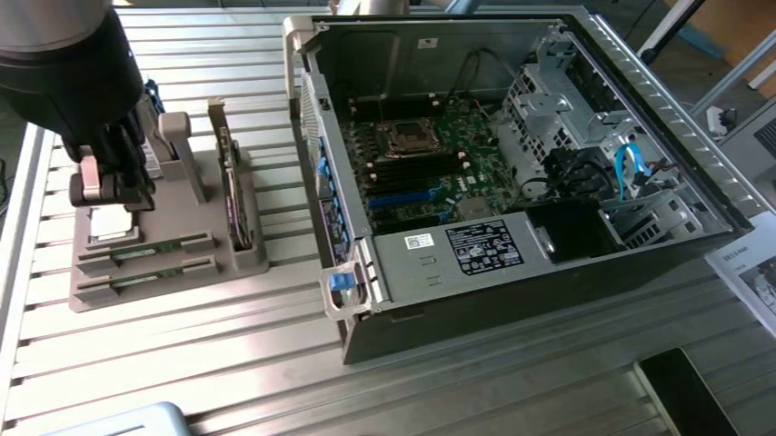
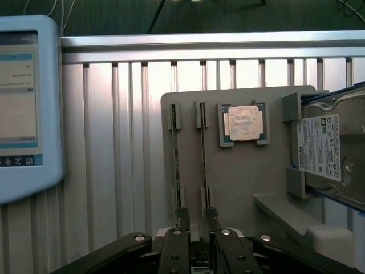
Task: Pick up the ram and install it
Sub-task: 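Pick up the ram and move it above insertion slot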
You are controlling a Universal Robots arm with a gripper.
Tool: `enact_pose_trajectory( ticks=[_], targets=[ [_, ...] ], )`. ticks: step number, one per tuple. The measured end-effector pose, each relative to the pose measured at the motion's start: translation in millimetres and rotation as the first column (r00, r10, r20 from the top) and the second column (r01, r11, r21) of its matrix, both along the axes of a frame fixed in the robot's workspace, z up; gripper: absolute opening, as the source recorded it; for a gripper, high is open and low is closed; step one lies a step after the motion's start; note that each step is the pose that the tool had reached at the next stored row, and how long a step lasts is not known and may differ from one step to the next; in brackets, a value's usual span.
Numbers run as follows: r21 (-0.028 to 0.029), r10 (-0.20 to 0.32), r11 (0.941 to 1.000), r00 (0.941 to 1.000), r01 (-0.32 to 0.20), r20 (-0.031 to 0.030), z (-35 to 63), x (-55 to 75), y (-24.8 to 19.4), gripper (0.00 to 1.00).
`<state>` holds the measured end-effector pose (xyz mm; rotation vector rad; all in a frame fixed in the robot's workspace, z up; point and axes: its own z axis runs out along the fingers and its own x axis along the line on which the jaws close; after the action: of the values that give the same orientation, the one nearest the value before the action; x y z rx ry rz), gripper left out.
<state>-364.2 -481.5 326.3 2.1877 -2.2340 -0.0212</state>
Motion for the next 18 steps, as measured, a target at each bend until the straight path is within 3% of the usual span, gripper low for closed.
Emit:
enact_pose_trajectory(
  ticks=[10, 18],
  targets=[
    [0.0001, 0.0, 1.0, 1.0, 0.0, 0.0001, -18.8, -0.1, -5.2, 0.24],
    [0.0, 0.0, 1.0, 1.0, 0.0, 0.0, -19.9, 0.0, -5.3, 0.24]
  ],
)
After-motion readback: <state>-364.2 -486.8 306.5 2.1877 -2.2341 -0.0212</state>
